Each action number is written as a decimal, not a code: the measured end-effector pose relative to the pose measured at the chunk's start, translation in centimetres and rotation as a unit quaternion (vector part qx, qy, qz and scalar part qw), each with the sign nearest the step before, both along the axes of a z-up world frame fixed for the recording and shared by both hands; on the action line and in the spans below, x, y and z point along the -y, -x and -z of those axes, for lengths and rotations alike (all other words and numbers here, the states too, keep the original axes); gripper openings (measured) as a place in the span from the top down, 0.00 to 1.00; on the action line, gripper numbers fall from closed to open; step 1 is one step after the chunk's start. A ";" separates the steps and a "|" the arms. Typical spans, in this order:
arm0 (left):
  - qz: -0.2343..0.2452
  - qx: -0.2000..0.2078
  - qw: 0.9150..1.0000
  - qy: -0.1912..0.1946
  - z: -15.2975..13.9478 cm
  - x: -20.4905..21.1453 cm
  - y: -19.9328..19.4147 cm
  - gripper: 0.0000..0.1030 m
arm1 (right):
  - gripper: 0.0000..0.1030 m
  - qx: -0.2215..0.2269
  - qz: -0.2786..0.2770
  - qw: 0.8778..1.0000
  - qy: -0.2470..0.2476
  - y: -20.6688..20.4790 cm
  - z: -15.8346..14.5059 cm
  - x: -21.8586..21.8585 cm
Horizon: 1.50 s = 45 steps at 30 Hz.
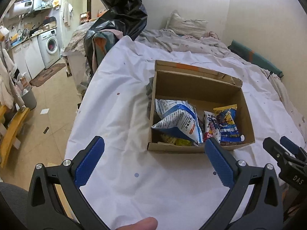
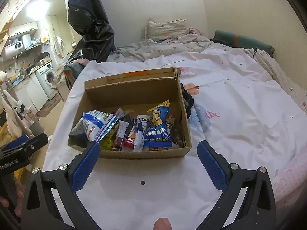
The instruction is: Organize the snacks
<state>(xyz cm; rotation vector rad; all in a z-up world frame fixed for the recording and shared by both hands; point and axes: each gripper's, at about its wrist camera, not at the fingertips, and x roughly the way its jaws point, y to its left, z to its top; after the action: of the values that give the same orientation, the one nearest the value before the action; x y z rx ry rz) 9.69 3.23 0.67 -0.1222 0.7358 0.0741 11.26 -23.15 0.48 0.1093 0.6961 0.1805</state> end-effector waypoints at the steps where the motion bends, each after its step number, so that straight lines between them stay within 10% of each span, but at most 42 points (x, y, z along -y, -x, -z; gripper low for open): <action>1: 0.001 -0.001 1.000 -0.001 0.0 0.1 0.1 0.00 | 0.00 -0.002 0.001 1.000 0.001 -0.1 0.1 0.0; 45: 0.013 0.005 1.000 -0.002 -0.1 0.6 0.6 0.00 | 0.00 0.007 0.001 1.000 0.016 -0.1 -0.1 -0.3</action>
<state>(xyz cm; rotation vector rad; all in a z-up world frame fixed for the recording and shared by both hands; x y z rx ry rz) 9.07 2.65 0.80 -0.1093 0.7278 0.0492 11.34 -22.88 0.62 0.0771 0.6838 0.1684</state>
